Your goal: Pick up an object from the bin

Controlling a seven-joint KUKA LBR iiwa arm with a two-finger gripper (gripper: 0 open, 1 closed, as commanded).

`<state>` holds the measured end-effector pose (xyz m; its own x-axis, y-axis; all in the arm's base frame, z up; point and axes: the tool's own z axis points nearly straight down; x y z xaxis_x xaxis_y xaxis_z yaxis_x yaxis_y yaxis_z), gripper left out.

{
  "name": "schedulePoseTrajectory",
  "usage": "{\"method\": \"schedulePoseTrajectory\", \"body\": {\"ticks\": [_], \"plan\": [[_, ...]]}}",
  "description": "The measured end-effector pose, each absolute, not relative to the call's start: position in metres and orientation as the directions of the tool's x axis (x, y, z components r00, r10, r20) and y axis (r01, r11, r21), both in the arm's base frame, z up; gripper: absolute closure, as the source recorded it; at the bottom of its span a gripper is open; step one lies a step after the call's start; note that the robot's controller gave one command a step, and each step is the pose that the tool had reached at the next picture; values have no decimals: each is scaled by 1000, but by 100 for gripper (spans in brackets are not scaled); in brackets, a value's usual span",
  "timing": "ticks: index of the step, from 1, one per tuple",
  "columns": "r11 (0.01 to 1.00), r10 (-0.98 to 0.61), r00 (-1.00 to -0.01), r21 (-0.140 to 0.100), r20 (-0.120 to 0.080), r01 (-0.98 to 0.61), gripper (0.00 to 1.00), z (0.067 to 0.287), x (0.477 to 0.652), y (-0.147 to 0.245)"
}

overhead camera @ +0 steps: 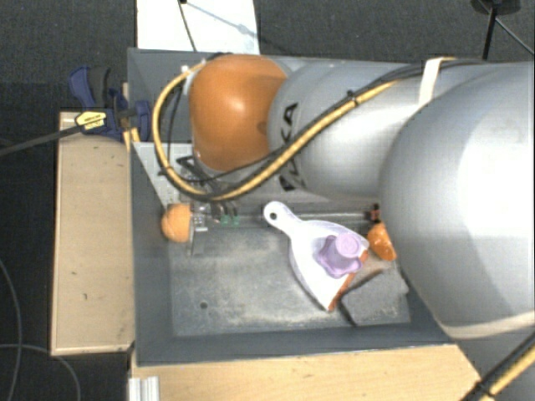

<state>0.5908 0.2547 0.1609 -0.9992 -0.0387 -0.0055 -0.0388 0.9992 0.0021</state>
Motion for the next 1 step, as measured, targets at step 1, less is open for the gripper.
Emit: {"method": "schedulePoseTrajectory", "body": {"ticks": [1], "plan": [[984, 179, -984, 0, 0, 179, 0, 127, 589, 255]]}}
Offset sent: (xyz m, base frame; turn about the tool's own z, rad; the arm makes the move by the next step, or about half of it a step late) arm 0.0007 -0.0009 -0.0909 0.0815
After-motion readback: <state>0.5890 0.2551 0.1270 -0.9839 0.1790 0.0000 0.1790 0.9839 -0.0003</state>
